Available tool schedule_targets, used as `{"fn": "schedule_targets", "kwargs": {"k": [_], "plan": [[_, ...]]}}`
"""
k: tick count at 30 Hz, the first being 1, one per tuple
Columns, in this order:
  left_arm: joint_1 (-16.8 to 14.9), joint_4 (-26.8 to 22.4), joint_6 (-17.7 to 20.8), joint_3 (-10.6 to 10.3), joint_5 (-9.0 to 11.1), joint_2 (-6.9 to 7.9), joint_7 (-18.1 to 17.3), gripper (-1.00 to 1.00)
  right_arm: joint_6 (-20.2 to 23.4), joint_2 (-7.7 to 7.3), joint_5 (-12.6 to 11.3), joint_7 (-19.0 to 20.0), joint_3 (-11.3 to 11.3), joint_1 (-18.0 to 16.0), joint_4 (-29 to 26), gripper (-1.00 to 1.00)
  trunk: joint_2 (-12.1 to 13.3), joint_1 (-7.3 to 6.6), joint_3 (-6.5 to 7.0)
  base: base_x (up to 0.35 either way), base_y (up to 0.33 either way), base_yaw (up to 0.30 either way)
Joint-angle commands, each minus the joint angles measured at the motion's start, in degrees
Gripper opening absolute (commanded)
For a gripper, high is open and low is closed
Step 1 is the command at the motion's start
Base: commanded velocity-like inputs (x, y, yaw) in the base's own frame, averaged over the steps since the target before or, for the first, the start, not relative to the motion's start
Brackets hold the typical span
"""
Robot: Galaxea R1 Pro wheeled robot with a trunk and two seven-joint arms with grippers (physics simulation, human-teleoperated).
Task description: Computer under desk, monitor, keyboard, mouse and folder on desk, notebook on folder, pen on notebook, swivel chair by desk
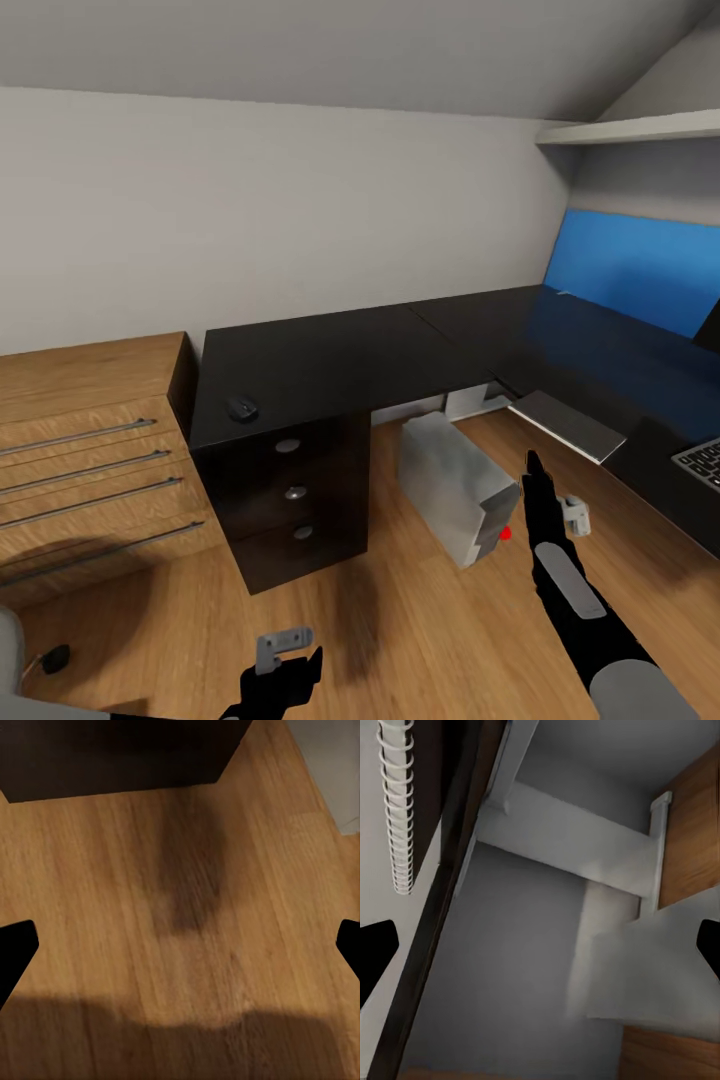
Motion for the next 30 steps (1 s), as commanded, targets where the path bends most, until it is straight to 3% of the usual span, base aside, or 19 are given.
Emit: {"fn": "schedule_targets", "kwargs": {"k": [1, 10, 16, 30], "plan": [[-0.1, -0.07, -0.23, -0.16, 0.22, -0.02, 0.11, 1.0, -0.25, -0.03, -0.61, 0.4, -0.19, -0.04, 0.02, 1.0, -0.02, -0.01, -0.05, 0.0, 0.0, 0.0], [-0.09, 0.71, -0.27, -0.54, 0.2, -0.2, 0.1, 1.0, -0.28, 0.21, -0.69, 0.58, -2.14, -0.03, 0.02, 1.0, -0.02, -0.01, -0.05, 0.135, -0.028, 0.0], [-0.07, 1.34, -0.3, -0.91, 0.18, -1.38, 0.03, 1.0, -0.31, 0.33, -0.64, 0.66, -2.69, -0.03, 0.37, 1.0, -0.02, -0.01, -0.05, 0.082, -0.016, 0.0], [-0.08, 3.36, -0.3, -0.96, 0.3, -1.82, 0.03, 1.0, -0.31, 0.33, -0.61, 0.62, -2.72, -0.03, 0.84, 1.0, 5.59, -3.08, 2.46, 0.002, 0.0, 0.0]]}}
